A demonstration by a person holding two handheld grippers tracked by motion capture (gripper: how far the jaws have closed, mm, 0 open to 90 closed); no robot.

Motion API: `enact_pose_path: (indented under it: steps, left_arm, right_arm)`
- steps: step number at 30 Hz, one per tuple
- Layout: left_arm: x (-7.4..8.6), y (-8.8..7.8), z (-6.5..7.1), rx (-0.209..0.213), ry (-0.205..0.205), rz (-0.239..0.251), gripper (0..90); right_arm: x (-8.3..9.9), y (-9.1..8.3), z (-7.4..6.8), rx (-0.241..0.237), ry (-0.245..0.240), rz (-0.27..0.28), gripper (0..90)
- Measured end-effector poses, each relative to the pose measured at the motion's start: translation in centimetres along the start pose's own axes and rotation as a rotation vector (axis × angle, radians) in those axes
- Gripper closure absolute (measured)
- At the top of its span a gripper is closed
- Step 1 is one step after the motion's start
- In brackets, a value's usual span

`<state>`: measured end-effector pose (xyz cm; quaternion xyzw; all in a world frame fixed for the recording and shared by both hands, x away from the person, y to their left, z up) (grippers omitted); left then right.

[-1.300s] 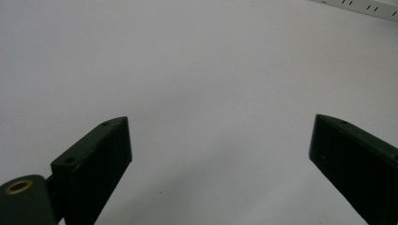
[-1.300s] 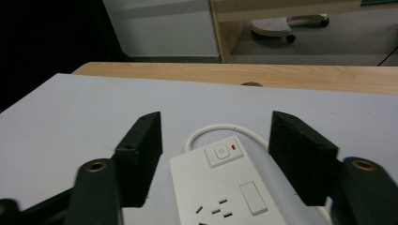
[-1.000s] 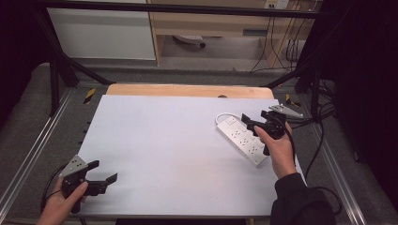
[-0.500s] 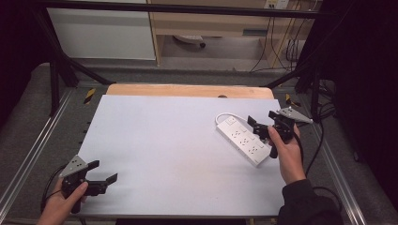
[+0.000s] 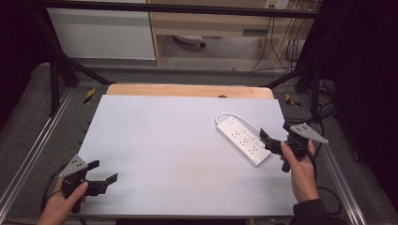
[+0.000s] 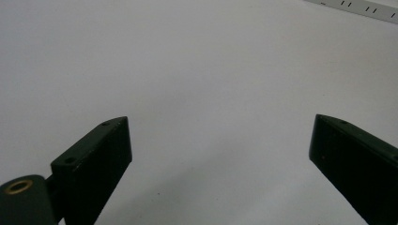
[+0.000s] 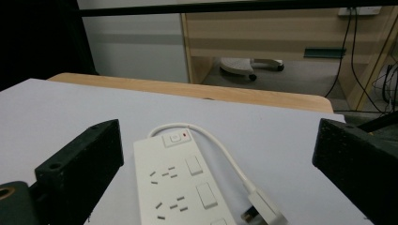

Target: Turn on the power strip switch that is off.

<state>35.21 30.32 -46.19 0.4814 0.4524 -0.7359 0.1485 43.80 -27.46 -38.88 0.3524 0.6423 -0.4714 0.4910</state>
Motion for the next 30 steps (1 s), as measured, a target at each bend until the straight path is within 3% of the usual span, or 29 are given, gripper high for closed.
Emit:
enact_pose_path:
  steps: [8,13,19,28,30]
  left_arm:
    - [-0.1,-0.1,-0.1,-0.008,0.006,0.004,6.3]
    - [0.0,-0.1,0.0,-0.003,0.001,0.004,6.3]
    - [0.0,0.0,0.0,-0.002,0.001,0.003,6.3]
    - [-0.1,-0.1,0.0,-0.004,0.008,0.002,6.3]
    - [-0.1,-0.1,0.0,-0.003,0.009,0.002,6.3]
  right_arm:
    - [2.8,-2.2,0.8,0.002,0.001,-0.007,2.3]
    - [4.7,-2.6,0.9,-0.001,0.009,-0.027,2.4]
    - [6.7,-2.7,0.7,-0.005,-0.015,-0.066,2.4]
    - [10.4,-2.3,-0.5,-0.048,-0.077,-0.213,2.9]
    - [10.7,-2.2,-0.5,-0.039,-0.095,-0.239,3.2]
Point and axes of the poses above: each handheld gripper's, and its own axes: y roughly forward along the jaws, x roughly out of its underside, z roughly to its right, the point moved 6 cm from there along y, roughly forward along the jaws, and after that the axes turned 2 degrees about x, right-handed, at the moved point
